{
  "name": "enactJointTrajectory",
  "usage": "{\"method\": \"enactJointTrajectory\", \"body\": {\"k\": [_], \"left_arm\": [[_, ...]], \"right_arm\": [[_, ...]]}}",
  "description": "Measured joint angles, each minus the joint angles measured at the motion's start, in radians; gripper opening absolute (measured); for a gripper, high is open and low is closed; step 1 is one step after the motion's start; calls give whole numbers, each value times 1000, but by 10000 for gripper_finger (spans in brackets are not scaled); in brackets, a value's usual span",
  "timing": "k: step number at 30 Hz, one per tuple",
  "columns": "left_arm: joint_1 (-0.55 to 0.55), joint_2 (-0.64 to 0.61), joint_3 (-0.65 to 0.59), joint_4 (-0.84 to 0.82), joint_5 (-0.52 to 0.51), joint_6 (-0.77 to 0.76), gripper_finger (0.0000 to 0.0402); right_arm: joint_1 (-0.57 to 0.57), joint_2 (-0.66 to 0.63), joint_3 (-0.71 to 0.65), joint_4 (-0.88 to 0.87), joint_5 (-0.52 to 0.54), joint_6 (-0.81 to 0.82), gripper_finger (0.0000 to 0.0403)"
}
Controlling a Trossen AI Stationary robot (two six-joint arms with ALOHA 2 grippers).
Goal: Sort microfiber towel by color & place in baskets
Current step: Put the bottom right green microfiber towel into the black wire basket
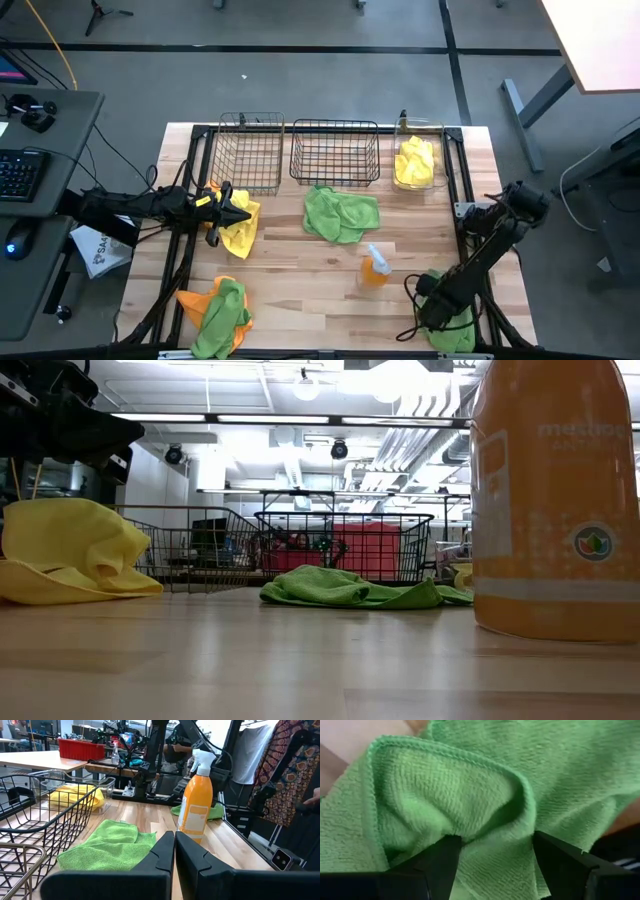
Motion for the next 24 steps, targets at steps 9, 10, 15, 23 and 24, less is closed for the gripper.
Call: {"method": "enactJointTrajectory", "body": {"k": [9,10,15,23,24], "left_arm": [[0,0,0,0,0,0,3],[0,0,0,0,0,0,3],[0,0,0,0,0,0,3],[0,0,0,0,0,0,3],[0,0,0,0,0,0,3]], "right_arm": [[-1,1,2,53,16,-68,34],[-2,-15,-1,47,33,-63,23],[-30,-143,83,-143,209,-16,6],[-140,-410,448,-615,773,-27,3],[-162,-432,498,-659,858,-42,2]]}}
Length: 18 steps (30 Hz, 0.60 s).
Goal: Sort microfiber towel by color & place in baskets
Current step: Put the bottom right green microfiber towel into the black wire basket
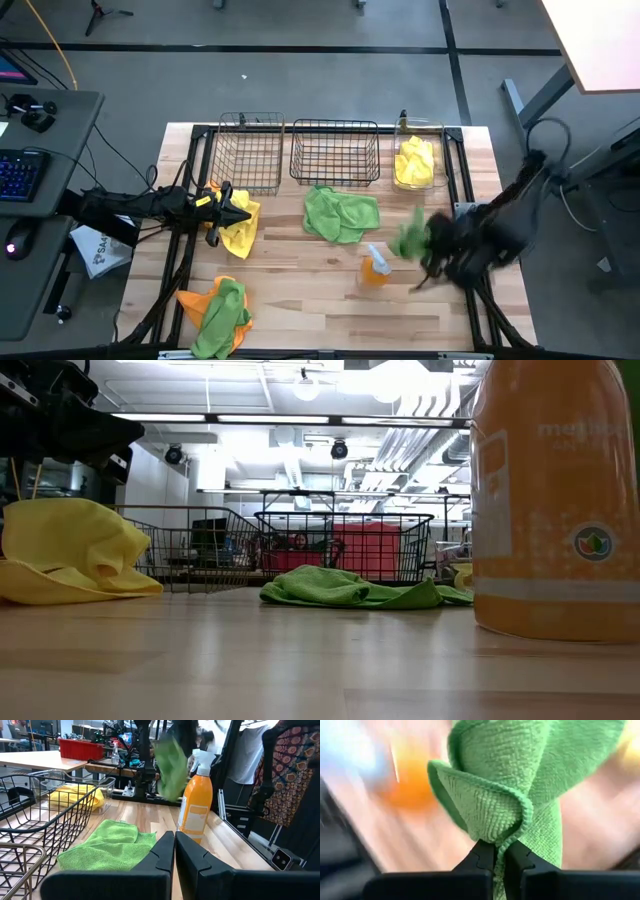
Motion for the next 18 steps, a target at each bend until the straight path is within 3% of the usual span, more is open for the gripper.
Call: {"method": "enactJointTrajectory", "body": {"k": [2,6,10,12,14,18], "left_arm": [[0,0,0,0,0,0,3],[0,0,0,0,0,0,3],[0,0,0,0,0,0,3],[0,0,0,1,0,0,3],[0,0,0,1,0,0,3],[0,0,0,1,0,0,3]], "right_arm": [[-52,-26,95,-62,171,-47,2],[-226,-36,210,-89,411,-260,1],[-466,-33,217,174,497,-620,1],[-597,-32,176,401,443,-816,1],[-717,-26,121,660,309,-990,1],[-914,27,13,1061,18,-1119,0]]}}
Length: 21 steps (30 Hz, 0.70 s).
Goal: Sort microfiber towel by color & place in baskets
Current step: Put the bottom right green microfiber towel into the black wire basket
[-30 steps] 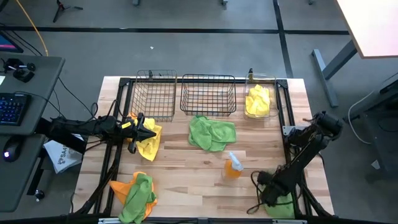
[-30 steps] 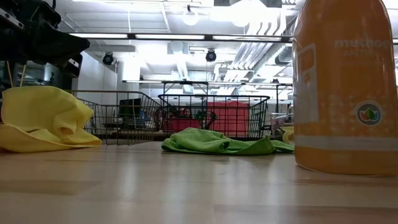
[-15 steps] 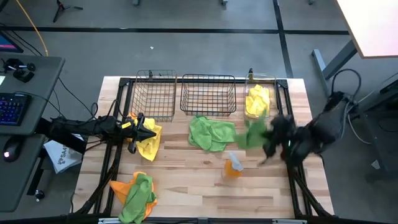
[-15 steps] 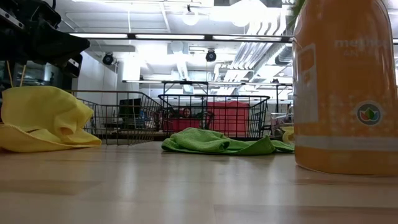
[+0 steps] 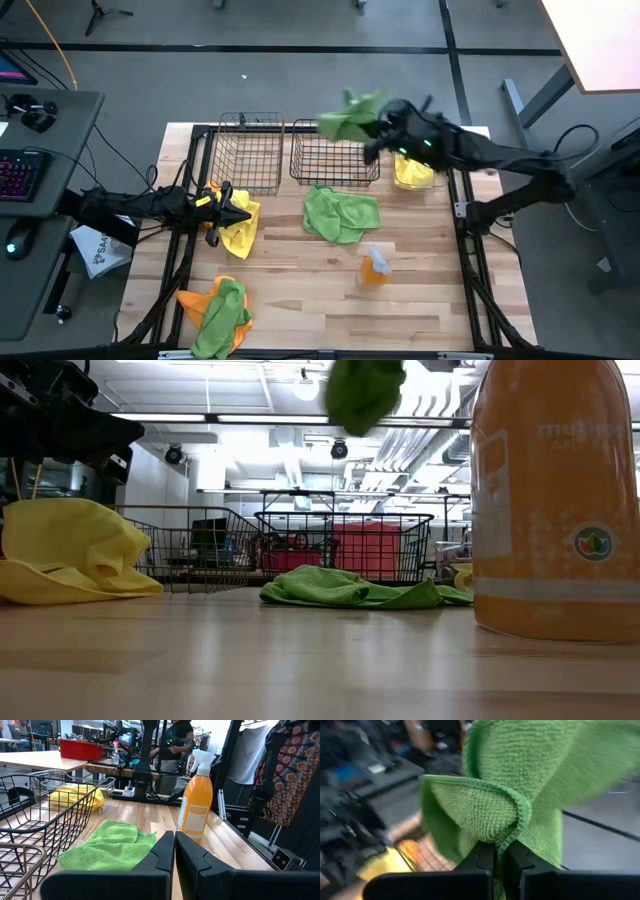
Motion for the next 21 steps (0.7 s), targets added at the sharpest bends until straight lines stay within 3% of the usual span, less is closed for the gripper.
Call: {"method": "enactJointTrajectory", "body": {"k": [6,13,16,21], "left_arm": [[0,0,0,-1,0,0,3],[0,0,0,-1,0,0,3],[0,0,0,-1,0,0,3],[0,0,0,-1,0,0,3]], "right_arm": [[-142,155,-94,28,-169,114,0],[-177,304,-116,31,-157,258,9],[-190,346,-102,46,-241,286,37],[-183,358,-97,38,-309,307,128]]}}
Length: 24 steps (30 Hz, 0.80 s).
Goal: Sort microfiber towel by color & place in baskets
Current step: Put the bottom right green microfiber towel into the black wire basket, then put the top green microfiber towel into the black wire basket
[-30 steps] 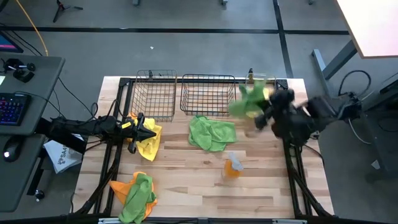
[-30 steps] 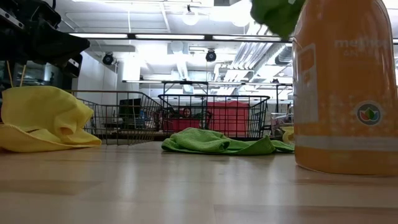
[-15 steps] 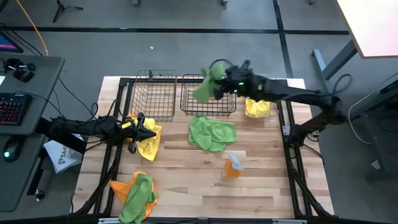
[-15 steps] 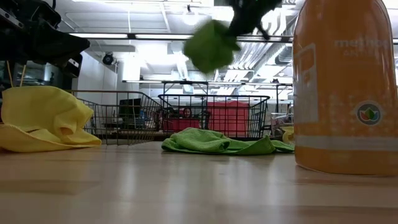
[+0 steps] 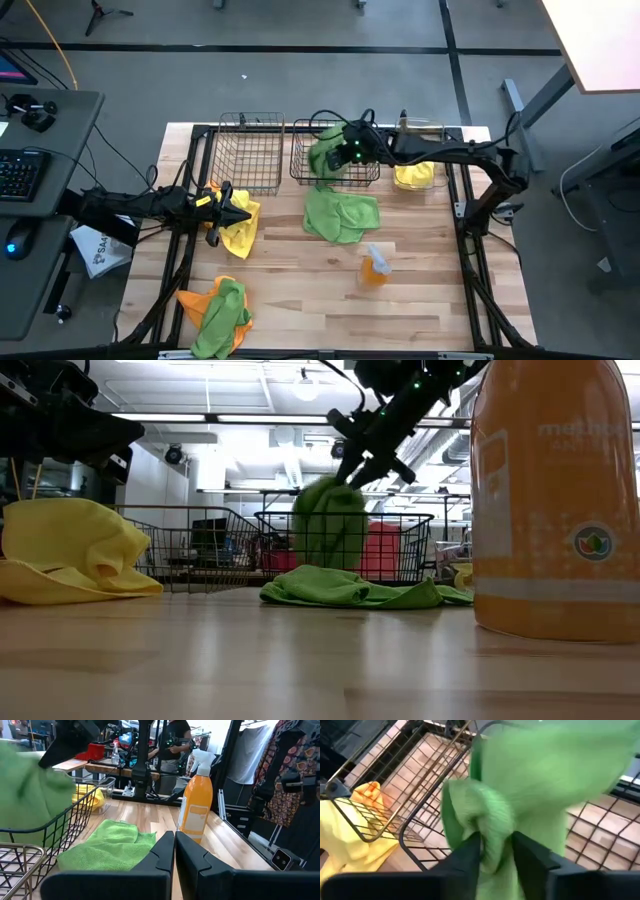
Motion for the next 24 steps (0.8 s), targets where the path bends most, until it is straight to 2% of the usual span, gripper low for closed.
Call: {"method": "enactJointTrajectory", "body": {"k": [5,8,13,17,21,24], "left_arm": [[0,0,0,0,0,0,3],[0,0,0,0,0,0,3],[0,0,0,0,0,0,3],[0,0,0,34,0,0,3],[0,1,0,225,-5,-76,3],[0,5,0,431,-123,-137,3]], "right_arm": [[-11,-54,1,-54,-27,-15,224],[-11,-105,2,-73,-66,-21,256],[15,-214,3,-102,-265,-14,267],[98,-272,3,-225,-388,26,268],[237,-306,3,-376,-382,49,268],[347,-315,3,-485,-327,106,268]]}}
